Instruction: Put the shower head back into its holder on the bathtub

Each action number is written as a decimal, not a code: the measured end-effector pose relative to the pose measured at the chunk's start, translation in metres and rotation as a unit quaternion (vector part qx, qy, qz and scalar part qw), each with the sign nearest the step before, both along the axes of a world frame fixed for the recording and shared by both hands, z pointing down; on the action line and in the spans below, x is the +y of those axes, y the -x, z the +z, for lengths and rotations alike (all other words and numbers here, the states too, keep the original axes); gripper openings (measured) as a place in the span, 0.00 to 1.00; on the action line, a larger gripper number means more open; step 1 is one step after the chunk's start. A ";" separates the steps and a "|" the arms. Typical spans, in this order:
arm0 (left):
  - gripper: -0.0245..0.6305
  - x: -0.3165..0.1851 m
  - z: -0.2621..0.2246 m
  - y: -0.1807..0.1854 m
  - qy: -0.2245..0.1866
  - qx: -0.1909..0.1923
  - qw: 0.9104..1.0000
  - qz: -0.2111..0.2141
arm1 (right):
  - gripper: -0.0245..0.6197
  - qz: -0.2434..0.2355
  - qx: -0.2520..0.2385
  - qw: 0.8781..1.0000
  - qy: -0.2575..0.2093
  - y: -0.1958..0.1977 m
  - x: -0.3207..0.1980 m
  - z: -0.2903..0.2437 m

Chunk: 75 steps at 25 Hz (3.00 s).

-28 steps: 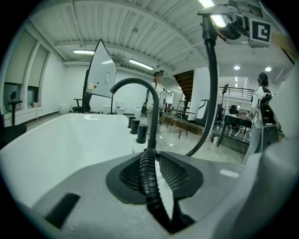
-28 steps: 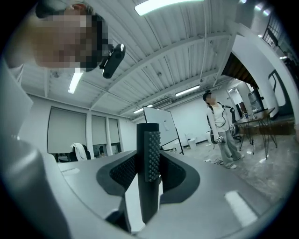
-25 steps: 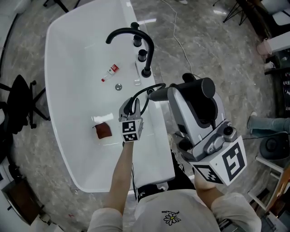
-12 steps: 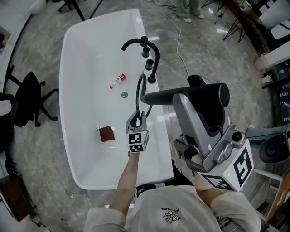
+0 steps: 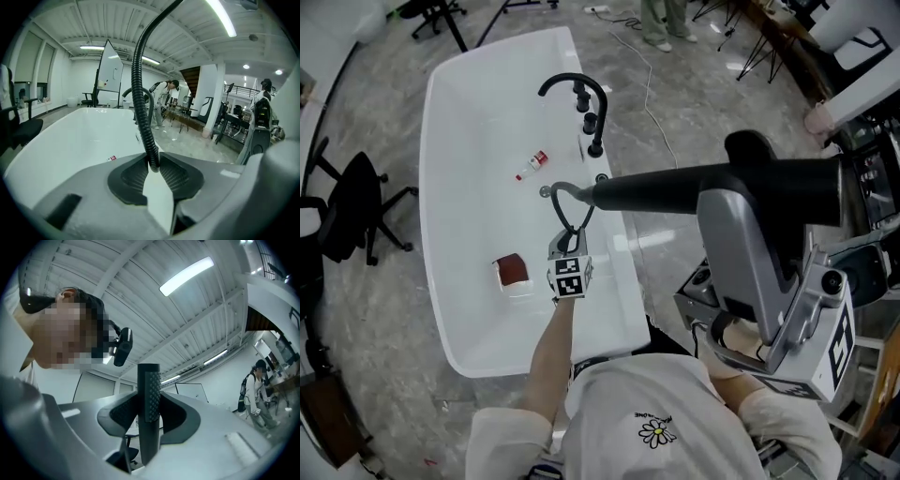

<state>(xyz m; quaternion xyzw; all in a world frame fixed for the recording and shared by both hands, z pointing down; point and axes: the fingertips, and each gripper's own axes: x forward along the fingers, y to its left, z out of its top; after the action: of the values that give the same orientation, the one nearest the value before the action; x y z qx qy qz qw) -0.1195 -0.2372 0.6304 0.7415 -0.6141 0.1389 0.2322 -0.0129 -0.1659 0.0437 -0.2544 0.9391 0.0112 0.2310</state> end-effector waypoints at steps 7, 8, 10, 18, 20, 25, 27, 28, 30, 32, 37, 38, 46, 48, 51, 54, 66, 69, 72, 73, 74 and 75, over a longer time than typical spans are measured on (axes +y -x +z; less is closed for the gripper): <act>0.12 -0.010 -0.059 0.010 -0.079 -0.032 0.996 0.024 | 0.25 0.021 0.012 1.000 -0.001 -0.007 0.028 -0.008; 0.12 -0.013 -0.069 0.008 -0.088 -0.038 0.995 0.031 | 0.25 0.028 0.016 0.999 0.002 -0.007 0.027 -0.006; 0.12 -0.016 -0.083 0.007 -0.099 -0.036 0.994 0.035 | 0.25 0.045 0.027 0.999 0.006 -0.008 0.026 -0.001; 0.12 -0.085 -0.190 -0.010 -0.226 -0.031 0.972 0.047 | 0.25 0.099 0.034 0.995 0.003 -0.025 0.017 0.012; 0.12 -0.108 -0.197 -0.015 -0.235 -0.049 0.969 0.052 | 0.25 0.104 0.031 0.994 0.006 -0.030 0.013 0.016; 0.12 -0.144 -0.173 -0.025 -0.222 -0.065 0.972 0.054 | 0.25 0.115 0.035 0.992 0.028 -0.045 -0.013 0.038; 0.12 -0.155 -0.159 -0.033 -0.215 -0.061 0.973 0.054 | 0.25 0.121 0.035 0.991 0.040 -0.054 -0.029 0.049; 0.12 -0.161 -0.151 -0.037 -0.211 -0.060 0.974 0.055 | 0.25 0.123 0.035 0.991 0.046 -0.058 -0.039 0.055; 0.12 -0.175 -0.133 -0.046 -0.202 -0.059 0.976 0.058 | 0.25 0.123 0.036 0.990 0.058 -0.063 -0.060 0.068; 0.12 -0.193 -0.112 -0.053 -0.191 -0.060 0.978 0.059 | 0.25 0.118 0.038 0.990 0.070 -0.066 -0.085 0.083; 0.12 -0.230 -0.047 -0.063 -0.145 -0.060 0.986 0.047 | 0.25 0.098 0.058 0.988 0.107 -0.060 -0.155 0.119; 0.12 -0.233 -0.031 -0.062 -0.136 -0.061 0.988 0.040 | 0.25 0.094 0.059 0.987 0.114 -0.060 -0.166 0.126; 0.12 -0.224 0.080 -0.065 -0.045 -0.070 0.996 0.032 | 0.25 0.049 0.064 0.983 0.163 -0.051 -0.201 0.179; 0.14 -0.211 0.091 -0.069 -0.036 -0.066 0.996 0.040 | 0.25 0.047 0.069 0.983 0.166 -0.045 -0.204 0.187; 0.17 -0.195 0.093 -0.069 -0.037 -0.056 0.997 0.046 | 0.25 0.054 0.085 0.980 0.169 -0.033 -0.209 0.204; 0.18 -0.192 0.078 -0.061 -0.053 -0.047 0.996 0.045 | 0.25 0.058 0.103 0.977 0.175 -0.015 -0.222 0.225; 0.18 -0.173 0.011 0.006 -0.127 0.038 0.989 -0.062 | 0.25 0.093 0.177 0.957 0.212 0.041 -0.287 0.357; 0.15 -0.174 0.002 0.014 -0.144 0.052 0.986 -0.071 | 0.25 0.101 0.199 0.948 0.227 0.049 -0.296 0.404; 0.11 -0.177 -0.002 0.022 -0.149 0.052 0.984 -0.078 | 0.25 0.106 0.211 0.941 0.242 0.053 -0.303 0.446; 0.10 -0.178 -0.002 0.023 -0.149 0.048 0.985 -0.078 | 0.25 0.108 0.213 0.940 0.245 0.053 -0.305 0.459; 0.07 -0.178 -0.002 0.023 -0.149 0.044 0.985 -0.077 | 0.25 0.113 0.215 0.938 0.248 0.052 -0.307 0.471; 0.04 -0.178 -0.001 0.023 -0.150 0.043 0.985 -0.076 | 0.25 0.121 0.217 0.935 0.252 0.051 -0.309 0.484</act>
<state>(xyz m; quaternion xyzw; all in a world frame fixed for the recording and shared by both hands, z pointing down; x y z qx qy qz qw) -0.1428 -0.4148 0.6297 0.7240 -0.6723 -0.0048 0.1544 -0.0635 -0.4749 0.5276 -0.4068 0.9007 -0.1427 -0.0532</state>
